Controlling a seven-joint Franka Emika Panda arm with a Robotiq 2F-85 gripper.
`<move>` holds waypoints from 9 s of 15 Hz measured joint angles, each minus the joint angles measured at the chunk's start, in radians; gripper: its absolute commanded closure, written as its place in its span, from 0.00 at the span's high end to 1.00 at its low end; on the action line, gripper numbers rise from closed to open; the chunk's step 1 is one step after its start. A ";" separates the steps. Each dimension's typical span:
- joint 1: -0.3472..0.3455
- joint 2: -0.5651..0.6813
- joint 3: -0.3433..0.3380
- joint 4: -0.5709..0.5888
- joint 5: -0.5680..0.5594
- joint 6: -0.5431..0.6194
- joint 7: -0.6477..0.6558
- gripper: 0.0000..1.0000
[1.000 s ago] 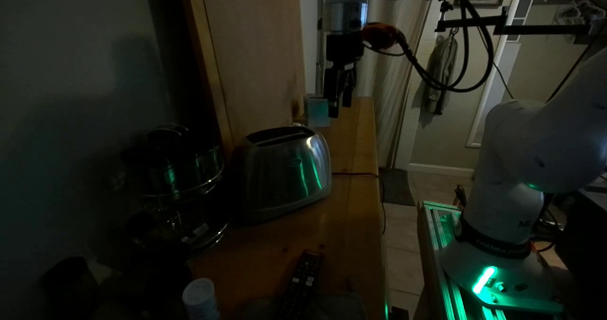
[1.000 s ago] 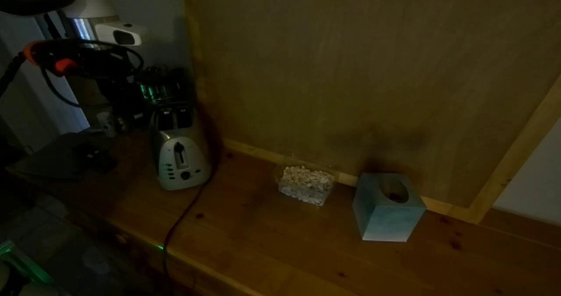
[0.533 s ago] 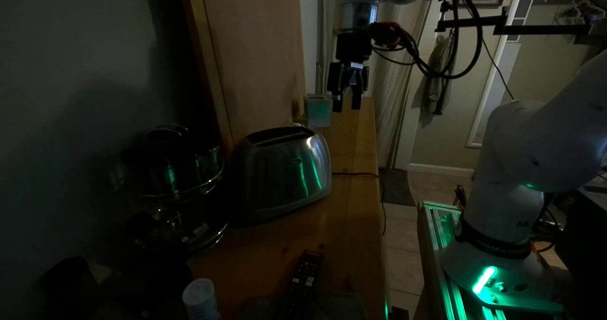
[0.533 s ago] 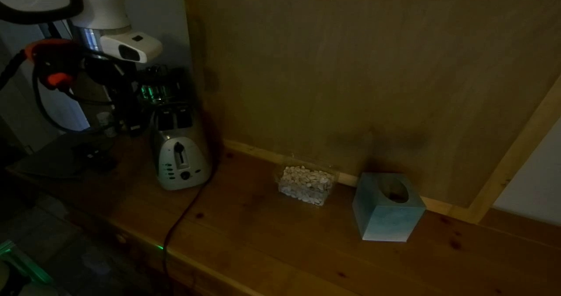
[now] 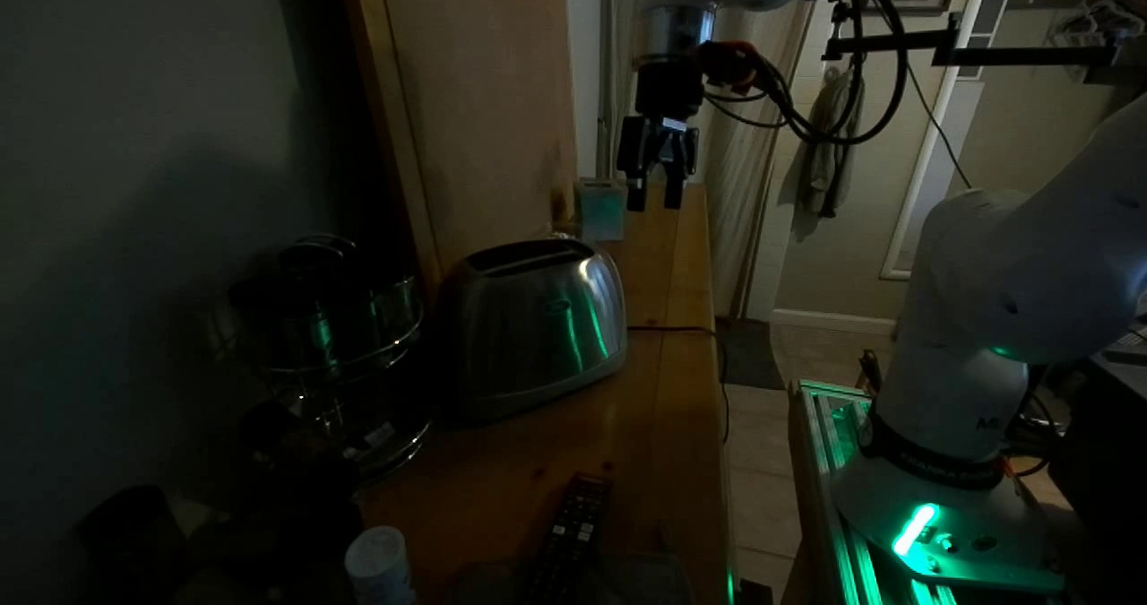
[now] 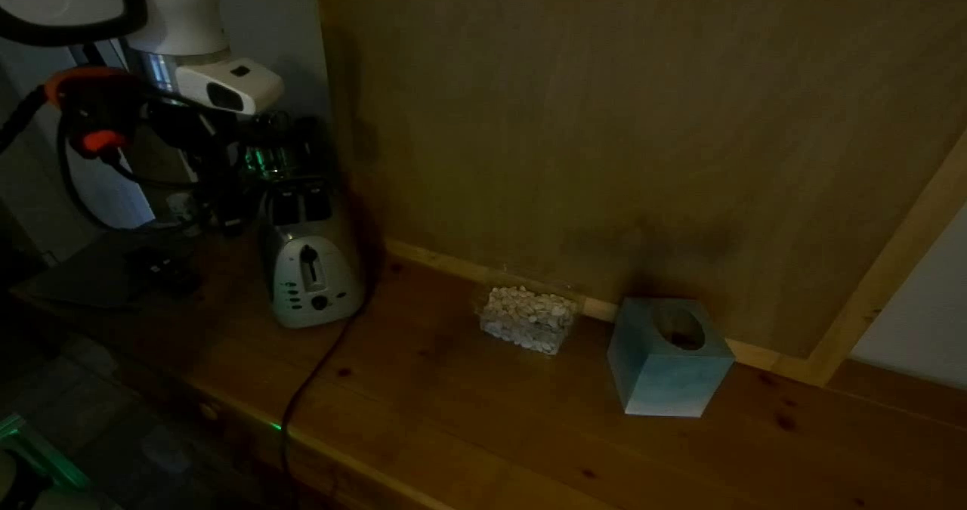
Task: Press a button on the toaster.
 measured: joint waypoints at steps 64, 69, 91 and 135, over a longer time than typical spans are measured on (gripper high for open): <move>-0.285 0.336 -0.266 -0.170 0.643 0.039 0.181 0.01; -0.285 0.336 -0.266 -0.170 0.643 0.039 0.181 0.01; -0.285 0.336 -0.266 -0.170 0.643 0.039 0.181 0.01; -0.295 0.496 -0.233 -0.069 0.738 0.004 0.445 0.00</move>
